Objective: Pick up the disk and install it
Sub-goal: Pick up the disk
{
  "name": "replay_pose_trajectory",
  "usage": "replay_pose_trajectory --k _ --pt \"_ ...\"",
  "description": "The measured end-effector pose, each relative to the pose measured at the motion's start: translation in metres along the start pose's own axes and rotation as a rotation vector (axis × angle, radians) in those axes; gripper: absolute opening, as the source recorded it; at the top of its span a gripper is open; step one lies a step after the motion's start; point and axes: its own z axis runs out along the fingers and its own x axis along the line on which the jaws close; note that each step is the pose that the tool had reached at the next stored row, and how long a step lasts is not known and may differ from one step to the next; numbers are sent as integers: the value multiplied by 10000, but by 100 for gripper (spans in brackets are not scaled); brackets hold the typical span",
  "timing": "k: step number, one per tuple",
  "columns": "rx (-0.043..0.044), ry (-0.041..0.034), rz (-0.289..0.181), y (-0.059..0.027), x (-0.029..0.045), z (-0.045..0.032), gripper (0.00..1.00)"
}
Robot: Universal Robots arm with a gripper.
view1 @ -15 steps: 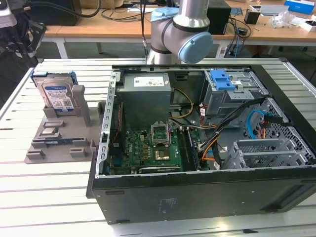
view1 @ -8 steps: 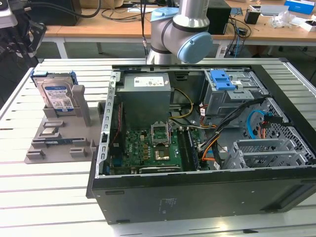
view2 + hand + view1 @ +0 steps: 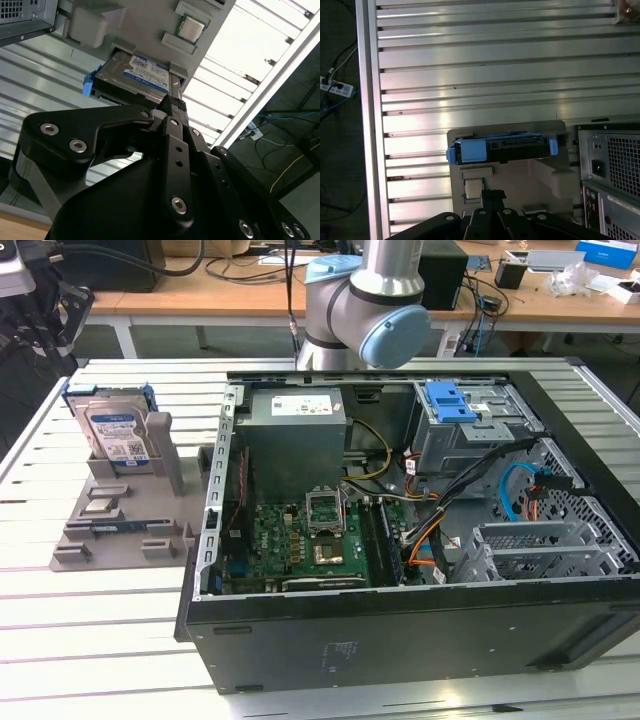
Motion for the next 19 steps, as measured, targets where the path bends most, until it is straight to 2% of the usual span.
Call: replay_pose_trajectory --k 4,19 --pt "0 1 -26 0 1 0 11" --pt "-67 86 -2738 0 1 1 11"
